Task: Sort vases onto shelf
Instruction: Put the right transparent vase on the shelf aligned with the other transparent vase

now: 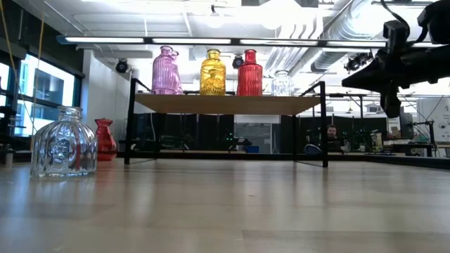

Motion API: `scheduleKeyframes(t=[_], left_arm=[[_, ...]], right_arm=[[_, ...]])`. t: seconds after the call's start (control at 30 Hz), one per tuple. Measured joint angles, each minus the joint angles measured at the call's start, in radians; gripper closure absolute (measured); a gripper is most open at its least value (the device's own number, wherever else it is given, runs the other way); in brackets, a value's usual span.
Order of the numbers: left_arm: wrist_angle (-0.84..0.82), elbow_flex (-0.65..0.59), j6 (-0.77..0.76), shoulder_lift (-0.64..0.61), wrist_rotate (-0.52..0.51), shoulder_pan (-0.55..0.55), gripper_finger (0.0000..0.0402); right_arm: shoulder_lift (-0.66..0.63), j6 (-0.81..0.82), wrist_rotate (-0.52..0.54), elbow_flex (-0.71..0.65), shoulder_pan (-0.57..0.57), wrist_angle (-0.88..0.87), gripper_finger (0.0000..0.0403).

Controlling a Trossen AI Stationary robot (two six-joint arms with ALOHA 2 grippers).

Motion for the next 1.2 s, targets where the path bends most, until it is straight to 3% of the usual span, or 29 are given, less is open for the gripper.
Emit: scheduleKeyframes(t=[0.3,0.43,0.77,0.93,1.07,1.2], left_arm=[[0.030,0.000,-0.059,0.027,0.000,-0.003,0.0326],[0.030,0.000,-0.080,0.024,0.000,-0.003,0.0326],[0.030,0.000,-0.127,0.024,0.000,-0.003,0.0326],[0.025,0.000,-0.109,0.024,0.003,-0.003,0.0326],[0.013,0.000,-0.071,0.024,0.021,-0.003,0.0326],[-0.011,0.000,-0.021,0.024,0.033,-0.003,0.0326]], right_arm=[[0.004,0.160,-0.180,0.000,0.000,0.052,0.0403],[0.006,0.029,-0.227,0.000,0.000,0.075,0.0392],[0.006,-0.046,-0.269,0.000,0.000,0.140,0.0283],[0.006,0.187,-0.312,0.002,0.000,0.235,0.0233],[0.007,0.244,-0.463,0.082,0.001,0.258,0.0223],[0.018,0.195,-0.482,0.246,0.000,0.165,0.0222]])
